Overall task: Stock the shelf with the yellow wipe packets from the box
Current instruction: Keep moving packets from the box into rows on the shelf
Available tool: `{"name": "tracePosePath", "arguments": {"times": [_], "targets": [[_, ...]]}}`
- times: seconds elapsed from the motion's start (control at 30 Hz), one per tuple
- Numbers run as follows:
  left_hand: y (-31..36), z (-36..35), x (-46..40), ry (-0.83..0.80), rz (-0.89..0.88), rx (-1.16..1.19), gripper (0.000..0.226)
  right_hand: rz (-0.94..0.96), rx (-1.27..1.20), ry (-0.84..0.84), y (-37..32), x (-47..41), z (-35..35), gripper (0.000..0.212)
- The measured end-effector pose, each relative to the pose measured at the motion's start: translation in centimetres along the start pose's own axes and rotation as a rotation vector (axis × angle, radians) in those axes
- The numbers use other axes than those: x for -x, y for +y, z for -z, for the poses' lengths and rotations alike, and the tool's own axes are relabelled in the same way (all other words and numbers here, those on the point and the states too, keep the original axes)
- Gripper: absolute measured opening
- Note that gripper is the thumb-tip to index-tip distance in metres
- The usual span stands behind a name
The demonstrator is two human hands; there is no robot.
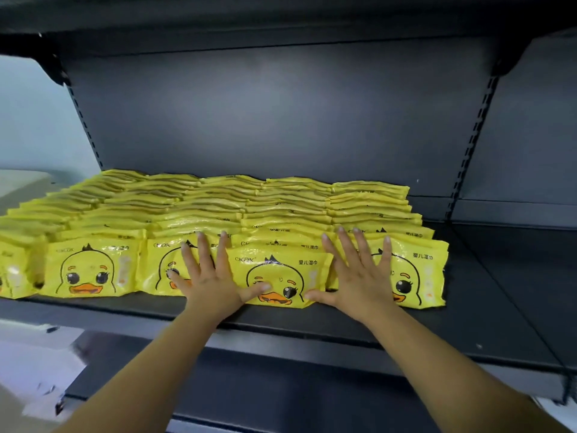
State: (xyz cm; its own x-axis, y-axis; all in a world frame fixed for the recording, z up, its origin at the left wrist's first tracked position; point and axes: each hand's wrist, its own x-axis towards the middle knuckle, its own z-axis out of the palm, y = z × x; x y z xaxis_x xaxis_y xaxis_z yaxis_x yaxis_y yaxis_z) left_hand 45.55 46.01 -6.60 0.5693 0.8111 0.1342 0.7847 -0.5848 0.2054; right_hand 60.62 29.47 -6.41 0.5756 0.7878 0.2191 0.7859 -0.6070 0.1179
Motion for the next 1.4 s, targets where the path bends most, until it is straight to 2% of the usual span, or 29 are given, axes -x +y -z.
{"name": "tracePosePath", "arguments": {"times": [0.1,0.2,0.33,0.43,0.6,0.7,0.77,0.87,1.13,1.23,1.33,1.4], "targets": [[-0.3,0.1,0.3,-0.028,-0.02,0.009,0.125,0.014,-0.032,-0.022,-0.3,0.9,0.3,0.093],[-0.6,0.6,1.1,-0.031,-0.042,0.066,0.125,-0.02,-0.127,-0.051,-0.2,2.4,0.9,0.101],[-2.2,0.7,2.9,0.018,-0.084,0.125,0.126,-0.052,-0.203,0.023,-2.1,4.6,1.5,0.108],[-4.1,0.5,5.2,0.119,-0.125,0.201,0.121,0.008,-0.208,0.175,-5.1,5.3,1.5,0.094],[-8.6,2.1,8.8,0.169,-0.108,0.129,0.116,0.136,-0.365,0.257,-9.9,7.8,2.7,0.089],[-10.8,2.9,9.7,0.162,-0.101,0.098,0.111,0.125,-0.379,0.215,-10.4,8.9,3.8,0.091],[-11.9,3.3,10.0,0.16,-0.094,0.098,0.113,0.087,-0.358,0.199,-10.6,9.2,4.4,0.088],[-13.7,3.8,9.2,0.135,-0.071,0.088,0.103,0.01,-0.315,0.139,-11.2,8.3,5.0,0.075],[-19.1,4.6,0.1,0.127,-0.126,-0.068,0.096,-0.278,-0.194,0.025,-15.6,2.4,3.4,0.078],[-19.4,4.0,-3.9,0.18,-0.167,-0.064,0.102,-0.309,-0.063,0.067,-15.3,-0.5,2.6,0.083],[-19.0,3.4,-5.8,0.156,-0.181,-0.043,0.106,-0.328,0.031,0.113,-15.4,-1.6,2.5,0.097],[-19.0,2.6,-6.6,0.24,-0.213,0.019,0.105,-0.367,-0.005,0.144,-15.3,-2.2,1.1,0.086]]}}
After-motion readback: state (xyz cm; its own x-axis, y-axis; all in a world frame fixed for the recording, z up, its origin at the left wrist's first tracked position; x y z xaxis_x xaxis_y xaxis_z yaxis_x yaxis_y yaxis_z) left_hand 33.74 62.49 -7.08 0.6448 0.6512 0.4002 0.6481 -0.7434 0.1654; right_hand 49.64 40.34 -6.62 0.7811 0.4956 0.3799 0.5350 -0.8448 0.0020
